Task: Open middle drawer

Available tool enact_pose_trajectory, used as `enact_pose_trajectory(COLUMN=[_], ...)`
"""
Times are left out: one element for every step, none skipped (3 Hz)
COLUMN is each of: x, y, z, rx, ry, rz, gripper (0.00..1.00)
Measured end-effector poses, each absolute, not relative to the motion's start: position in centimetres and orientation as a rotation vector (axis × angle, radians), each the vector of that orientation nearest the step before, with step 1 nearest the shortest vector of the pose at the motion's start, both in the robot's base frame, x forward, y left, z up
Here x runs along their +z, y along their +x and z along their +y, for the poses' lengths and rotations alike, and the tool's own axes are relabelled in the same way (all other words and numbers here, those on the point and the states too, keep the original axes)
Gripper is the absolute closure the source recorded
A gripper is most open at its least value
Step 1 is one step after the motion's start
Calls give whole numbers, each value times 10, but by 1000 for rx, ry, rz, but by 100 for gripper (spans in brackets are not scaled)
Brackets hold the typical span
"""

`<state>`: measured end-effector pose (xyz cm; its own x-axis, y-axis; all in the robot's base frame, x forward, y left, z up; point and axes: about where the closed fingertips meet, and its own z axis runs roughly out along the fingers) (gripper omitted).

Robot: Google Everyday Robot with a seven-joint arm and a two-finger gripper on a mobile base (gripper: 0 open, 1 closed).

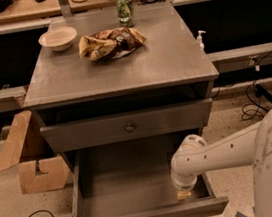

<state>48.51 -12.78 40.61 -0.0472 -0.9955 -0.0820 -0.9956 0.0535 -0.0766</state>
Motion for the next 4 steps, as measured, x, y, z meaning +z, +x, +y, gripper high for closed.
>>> enact_pose_trajectory(x=[406, 412, 455, 518], y=[485, 490, 508, 519], z=[-128, -130, -149, -178], rx=[7, 38, 34, -9], ry=[-2089, -2090, -2052, -2038], rz=[2195, 2181, 2155, 2091], gripper=[26, 49, 72, 96])
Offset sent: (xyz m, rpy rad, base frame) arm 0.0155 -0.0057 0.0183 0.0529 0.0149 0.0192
